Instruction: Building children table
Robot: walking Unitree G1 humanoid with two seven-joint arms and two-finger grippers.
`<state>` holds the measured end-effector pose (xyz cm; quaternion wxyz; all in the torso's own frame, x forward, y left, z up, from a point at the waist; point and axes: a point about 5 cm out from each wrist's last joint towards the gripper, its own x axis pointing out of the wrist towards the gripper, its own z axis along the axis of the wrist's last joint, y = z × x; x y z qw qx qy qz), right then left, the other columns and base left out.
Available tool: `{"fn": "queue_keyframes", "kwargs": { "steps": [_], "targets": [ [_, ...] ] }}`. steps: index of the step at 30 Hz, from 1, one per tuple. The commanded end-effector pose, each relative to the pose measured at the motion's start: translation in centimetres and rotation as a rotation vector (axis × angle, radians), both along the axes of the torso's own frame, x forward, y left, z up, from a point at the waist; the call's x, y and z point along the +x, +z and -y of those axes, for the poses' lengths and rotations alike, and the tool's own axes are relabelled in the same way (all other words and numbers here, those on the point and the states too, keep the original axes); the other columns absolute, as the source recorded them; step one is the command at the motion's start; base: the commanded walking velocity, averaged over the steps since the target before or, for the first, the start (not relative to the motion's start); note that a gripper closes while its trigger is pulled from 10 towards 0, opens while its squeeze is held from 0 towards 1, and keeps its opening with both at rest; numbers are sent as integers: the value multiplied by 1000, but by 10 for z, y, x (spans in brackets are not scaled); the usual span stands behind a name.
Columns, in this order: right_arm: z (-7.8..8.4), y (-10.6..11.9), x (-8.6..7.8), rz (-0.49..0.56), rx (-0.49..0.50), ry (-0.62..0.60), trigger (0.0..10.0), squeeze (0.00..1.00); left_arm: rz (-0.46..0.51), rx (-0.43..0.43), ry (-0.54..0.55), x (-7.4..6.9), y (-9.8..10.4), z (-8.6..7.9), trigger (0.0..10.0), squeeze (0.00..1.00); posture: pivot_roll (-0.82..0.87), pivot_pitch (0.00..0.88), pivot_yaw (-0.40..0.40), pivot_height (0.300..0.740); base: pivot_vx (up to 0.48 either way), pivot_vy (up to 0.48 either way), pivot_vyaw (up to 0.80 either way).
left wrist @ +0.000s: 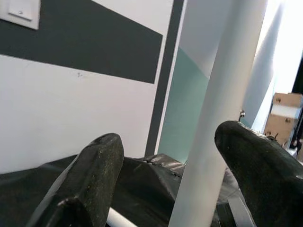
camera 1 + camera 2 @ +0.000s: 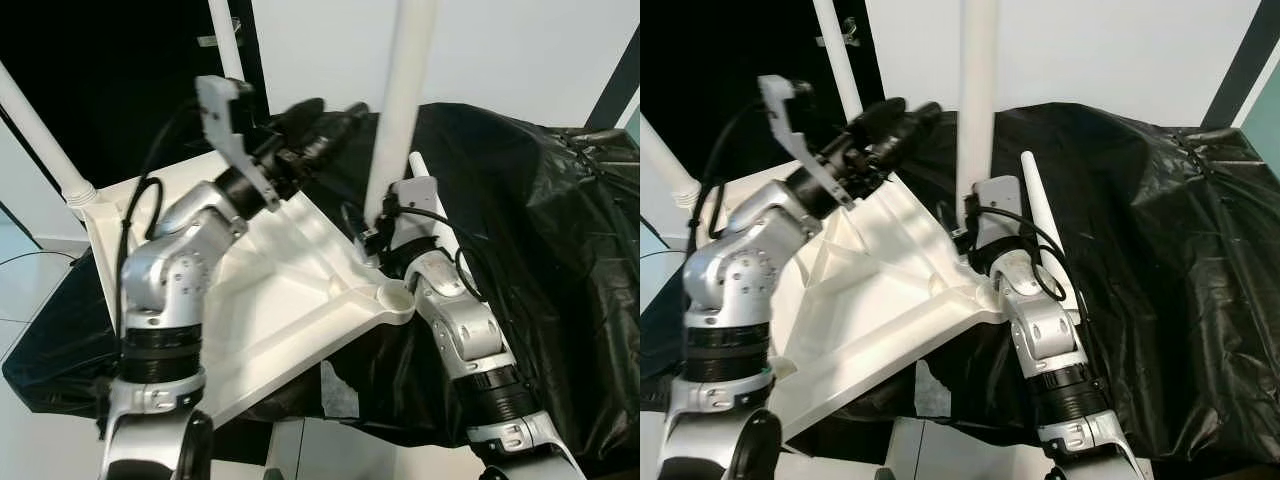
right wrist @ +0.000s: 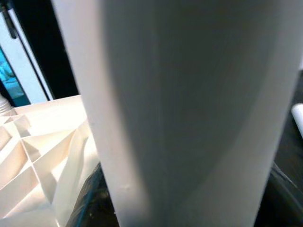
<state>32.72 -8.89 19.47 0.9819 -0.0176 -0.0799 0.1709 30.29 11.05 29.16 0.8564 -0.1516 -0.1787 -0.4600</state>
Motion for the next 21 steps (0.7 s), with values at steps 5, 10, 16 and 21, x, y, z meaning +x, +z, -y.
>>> {"fn": "queue_keyframes", "kwargs": {
  "steps": [5,10,16,21],
  "targets": [
    [8,-2,1,-38,40,-31,10000,0,-58,54,-26,-5,-23,3,10000,0,36,0,32,740,0,0,0],
    [12,-6,-1,-21,-11,-42,10000,0,-115,126,25,-6,-42,8,10000,0,45,0,36,740,0,0,0],
    [17,-15,-7,-31,-25,-35,10000,0,-229,268,124,-8,-81,10,10000,0,47,0,36,740,0,0,0],
    [16,-22,-13,-24,-47,-23,10000,0,-219,319,140,-13,-90,11,10000,0,51,0,29,740,0,0,0]
  ]
}}
